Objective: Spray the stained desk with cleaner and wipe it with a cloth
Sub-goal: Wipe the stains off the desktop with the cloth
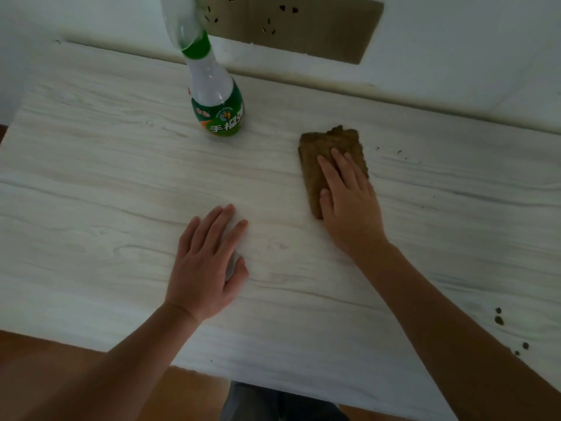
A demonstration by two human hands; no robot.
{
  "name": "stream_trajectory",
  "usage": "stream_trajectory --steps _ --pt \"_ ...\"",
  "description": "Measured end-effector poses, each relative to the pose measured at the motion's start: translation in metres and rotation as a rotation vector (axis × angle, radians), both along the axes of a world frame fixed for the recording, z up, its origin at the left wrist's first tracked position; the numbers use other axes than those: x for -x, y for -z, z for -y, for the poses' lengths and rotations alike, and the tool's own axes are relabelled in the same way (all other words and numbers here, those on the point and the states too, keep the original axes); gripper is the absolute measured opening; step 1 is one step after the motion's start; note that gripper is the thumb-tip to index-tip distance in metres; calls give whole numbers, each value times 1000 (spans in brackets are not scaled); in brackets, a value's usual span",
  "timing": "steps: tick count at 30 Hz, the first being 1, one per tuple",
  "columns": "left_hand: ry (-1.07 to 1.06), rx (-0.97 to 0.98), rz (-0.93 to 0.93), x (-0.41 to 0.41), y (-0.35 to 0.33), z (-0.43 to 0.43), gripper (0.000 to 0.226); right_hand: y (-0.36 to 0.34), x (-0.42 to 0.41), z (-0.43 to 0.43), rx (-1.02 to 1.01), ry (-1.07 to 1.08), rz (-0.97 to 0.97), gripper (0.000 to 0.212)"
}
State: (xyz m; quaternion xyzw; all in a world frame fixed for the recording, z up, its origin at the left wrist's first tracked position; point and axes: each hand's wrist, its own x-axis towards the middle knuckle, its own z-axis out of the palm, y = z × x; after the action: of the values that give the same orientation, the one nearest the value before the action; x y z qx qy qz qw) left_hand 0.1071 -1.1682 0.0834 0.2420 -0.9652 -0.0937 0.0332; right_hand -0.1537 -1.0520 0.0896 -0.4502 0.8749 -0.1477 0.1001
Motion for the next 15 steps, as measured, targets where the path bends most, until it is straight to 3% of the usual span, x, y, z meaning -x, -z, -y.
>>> stream_trajectory --steps 5,8,11,15 --pt "-4 3 6 0 1 0 62 -1 79 -37 -9 339 -13 59" --pt "1 11 5 1 1 0 62 3 80 -29 4 425 -7 56" --pt "1 22 -2 0 0 -1 62 5 54 -18 40 361 -11 58" --pt "5 24 -8 0 -2 -2 62 1 -1 -34 26 94 -1 56"
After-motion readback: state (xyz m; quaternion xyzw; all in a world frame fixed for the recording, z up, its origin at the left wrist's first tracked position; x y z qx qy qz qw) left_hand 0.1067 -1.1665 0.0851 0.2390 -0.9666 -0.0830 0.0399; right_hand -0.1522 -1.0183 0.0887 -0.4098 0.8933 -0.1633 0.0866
